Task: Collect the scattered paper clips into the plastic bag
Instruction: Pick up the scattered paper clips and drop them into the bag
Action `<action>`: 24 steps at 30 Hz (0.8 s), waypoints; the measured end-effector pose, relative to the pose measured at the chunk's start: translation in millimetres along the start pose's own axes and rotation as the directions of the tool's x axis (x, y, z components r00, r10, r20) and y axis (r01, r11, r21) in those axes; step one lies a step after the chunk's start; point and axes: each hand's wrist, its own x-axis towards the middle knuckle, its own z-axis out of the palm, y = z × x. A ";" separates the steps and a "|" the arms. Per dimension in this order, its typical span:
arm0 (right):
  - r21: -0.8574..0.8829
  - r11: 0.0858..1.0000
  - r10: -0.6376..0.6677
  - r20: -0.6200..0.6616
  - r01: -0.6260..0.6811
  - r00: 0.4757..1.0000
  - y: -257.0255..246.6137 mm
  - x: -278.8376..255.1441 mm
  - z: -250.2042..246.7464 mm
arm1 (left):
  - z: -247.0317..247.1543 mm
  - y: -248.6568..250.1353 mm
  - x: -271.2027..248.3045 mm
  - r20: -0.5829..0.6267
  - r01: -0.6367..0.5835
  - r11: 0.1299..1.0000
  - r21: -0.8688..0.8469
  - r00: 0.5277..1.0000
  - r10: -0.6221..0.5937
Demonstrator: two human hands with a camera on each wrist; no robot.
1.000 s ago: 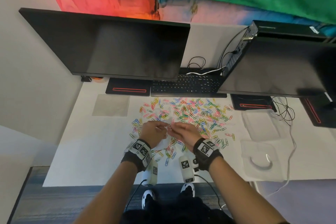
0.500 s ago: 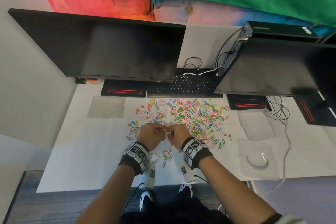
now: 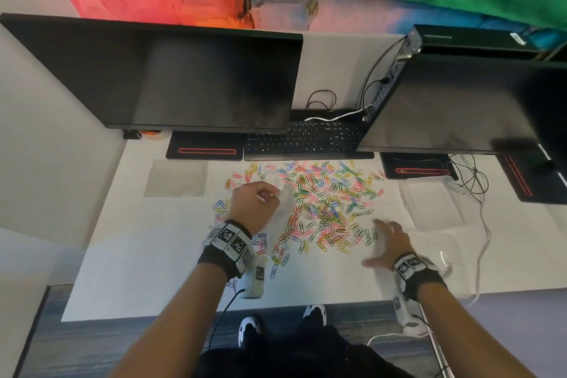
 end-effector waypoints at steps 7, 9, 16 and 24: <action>-0.004 0.972 -0.236 -0.125 0.237 0.964 -25.4 0.3 31.5 | 33.8 17.2 -2.0 0.082 -0.061 0.997 0.037 0.995 0.057; -0.018 0.955 -0.297 -0.153 0.298 0.943 -42.5 -1.5 34.7 | 43.8 20.5 -3.4 0.108 -0.071 0.996 0.052 0.992 0.065; -0.235 0.889 -0.435 -0.163 0.393 0.886 -68.1 2.4 42.3 | 60.3 18.0 -6.2 0.141 -0.042 0.998 0.040 0.989 0.036; -0.097 0.906 -0.423 -0.223 0.411 0.878 -57.7 13.1 30.4 | 61.1 12.4 -8.1 0.149 -0.025 0.999 0.043 0.989 0.019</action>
